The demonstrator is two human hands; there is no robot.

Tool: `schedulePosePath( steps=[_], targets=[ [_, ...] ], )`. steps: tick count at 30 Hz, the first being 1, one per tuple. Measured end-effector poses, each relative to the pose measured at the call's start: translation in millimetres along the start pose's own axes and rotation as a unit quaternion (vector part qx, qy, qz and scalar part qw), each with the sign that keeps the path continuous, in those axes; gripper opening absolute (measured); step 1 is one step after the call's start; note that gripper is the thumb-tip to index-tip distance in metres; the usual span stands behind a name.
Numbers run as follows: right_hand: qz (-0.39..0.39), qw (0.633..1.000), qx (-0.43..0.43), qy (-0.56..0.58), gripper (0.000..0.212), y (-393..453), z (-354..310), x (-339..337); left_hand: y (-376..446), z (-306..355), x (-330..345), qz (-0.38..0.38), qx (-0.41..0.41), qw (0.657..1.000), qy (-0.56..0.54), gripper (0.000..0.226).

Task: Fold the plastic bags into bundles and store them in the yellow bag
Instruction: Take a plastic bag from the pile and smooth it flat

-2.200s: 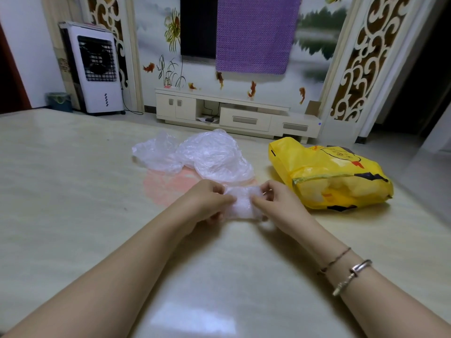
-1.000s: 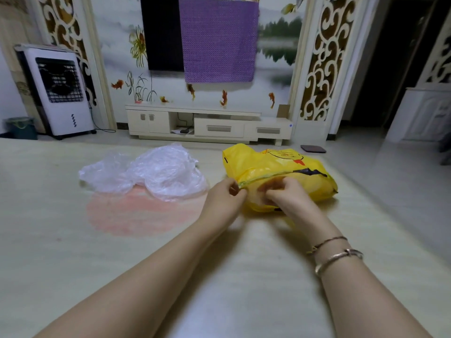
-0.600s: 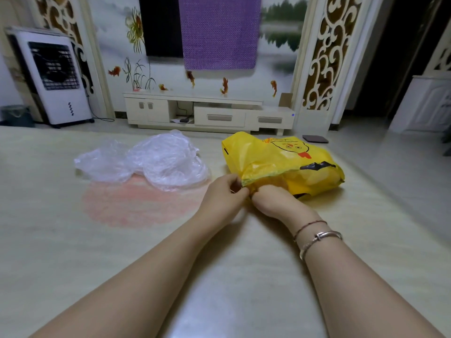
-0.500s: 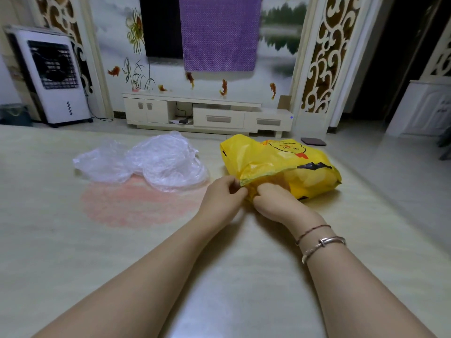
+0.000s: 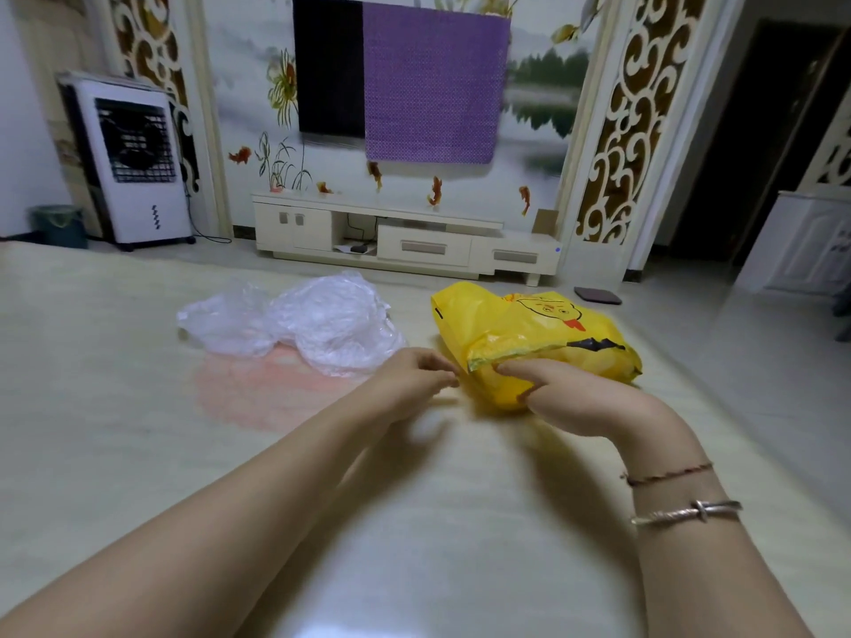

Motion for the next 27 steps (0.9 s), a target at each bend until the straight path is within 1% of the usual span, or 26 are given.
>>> schedulePosePath(
  steps=[2,3,4,5,7,8,10,12,13,15,18,19,21,24,25,27],
  targets=[
    [0.025,1.0,-0.009,0.005,0.059,-2,-3,-3,-4,0,-21,0.07,0.029,0.996,0.05,0.013],
    [0.036,0.999,-0.016,0.013,0.053,-2,-6,-3,-6,-2,-34,0.112,0.047,0.987,0.102,0.013],
    [0.05,0.998,-0.021,0.022,0.047,-2,-8,-2,-9,-3,-45,0.146,0.066,0.973,0.167,0.013],
    [0.065,0.997,-0.027,0.03,0.041,0,-11,-1,-10,-6,-55,0.165,0.078,0.954,0.239,0.016],
    [0.09,0.994,-0.045,0.046,0.034,3,-18,2,-8,-16,-72,0.16,0.072,0.912,0.372,0.028],
    [0.099,0.992,-0.057,0.058,0.033,3,-22,5,-6,-22,-78,0.147,0.053,0.897,0.414,0.035],
    [0.101,0.987,-0.08,0.101,0.032,5,-32,13,0,-35,-89,0.117,0.009,0.884,0.453,0.045],
    [0.093,0.98,-0.102,0.142,0.031,8,-42,24,5,-48,-95,0.095,-0.024,0.883,0.459,0.05],
    [0.092,0.977,-0.112,0.156,0.03,10,-46,31,6,-52,-95,0.09,-0.029,0.885,0.455,0.049],
    [0.092,0.971,-0.127,0.18,0.029,17,-55,43,7,-55,-99,0.103,-0.007,0.896,0.431,0.046],
    [0.095,0.958,-0.134,0.234,0.029,24,-65,57,1,-42,-106,0.162,0.062,0.911,0.374,0.051],
    [0.094,0.952,-0.134,0.259,0.03,26,-66,59,-3,-34,-107,0.176,0.089,0.915,0.352,0.049],
    [0.074,0.933,-0.121,0.332,0.032,30,-70,64,-11,-22,-110,0.189,0.113,0.935,0.279,0.036],
    [0.002,0.882,-0.073,0.465,0.031,31,-72,72,-19,-9,-113,0.207,0.119,0.964,0.119,0.023],
    [-0.016,0.866,-0.062,0.495,0.029,30,-72,75,-20,-4,-112,0.21,0.122,0.968,0.067,0.019],
    [-0.027,0.847,-0.044,0.53,0.025,30,-71,78,-22,1,-113,0.208,0.126,0.97,-0.007,0.013]
  ],
)
Point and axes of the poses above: each hand's wrist, its own y-axis towards the middle knuckle, its own x-axis out of the palm, z = x × y, the point moved 4 cm from there along y, towards the middle knuckle, and after that the axes turned 8 degrees about x, right-handed, at the moved point
